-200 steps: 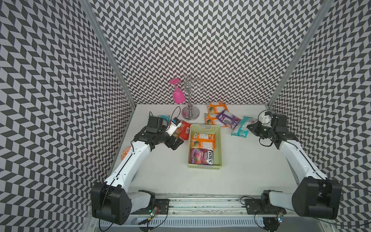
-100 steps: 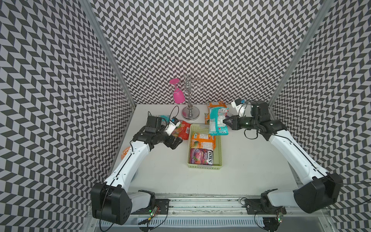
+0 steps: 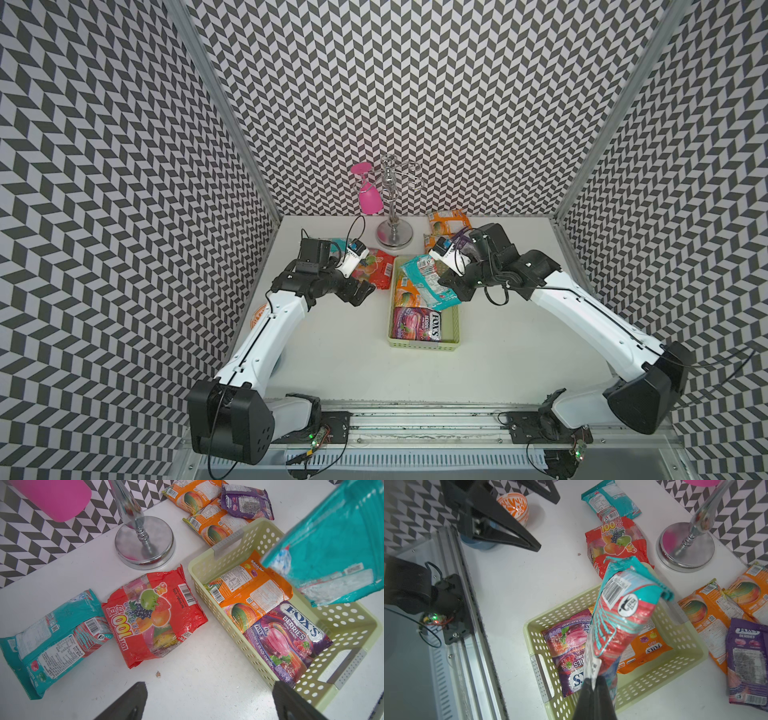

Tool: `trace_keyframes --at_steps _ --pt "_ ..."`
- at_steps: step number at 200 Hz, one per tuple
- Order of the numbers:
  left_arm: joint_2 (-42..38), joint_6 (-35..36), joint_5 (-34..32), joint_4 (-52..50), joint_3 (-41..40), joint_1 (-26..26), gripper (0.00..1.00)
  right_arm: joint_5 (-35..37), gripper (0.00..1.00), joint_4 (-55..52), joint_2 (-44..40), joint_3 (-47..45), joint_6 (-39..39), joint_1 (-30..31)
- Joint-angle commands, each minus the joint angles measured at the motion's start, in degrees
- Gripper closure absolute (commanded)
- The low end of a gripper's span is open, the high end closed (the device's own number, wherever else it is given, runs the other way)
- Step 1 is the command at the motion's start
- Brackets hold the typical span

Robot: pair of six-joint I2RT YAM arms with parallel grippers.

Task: Put the candies in the basket
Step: Place the candy in the basket.

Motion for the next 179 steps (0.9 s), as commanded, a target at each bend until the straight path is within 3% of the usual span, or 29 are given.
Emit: trace_keyframes --at_steps 1,29,103,179 --pt "-0.8 -0.4 1.0 -0.4 1.7 0.8 0.01 9.6 1.0 0.4 0.7 1.6 -6.6 3.3" --pt "-1.3 -0.5 1.7 0.4 0.9 1.2 0.01 17.8 1.0 0.5 1.5 1.1 -8.9 6.2" --pt "-1.2 -0.9 1.9 -0.2 1.6 2.1 0.01 31.0 1.0 1.0 5.9 0.5 -10.7 13.2" --pt "-1.4 -1.1 3.2 0.8 0.6 2.2 0.01 38.3 1.0 4.2 8.6 -1.4 -13.9 17.3"
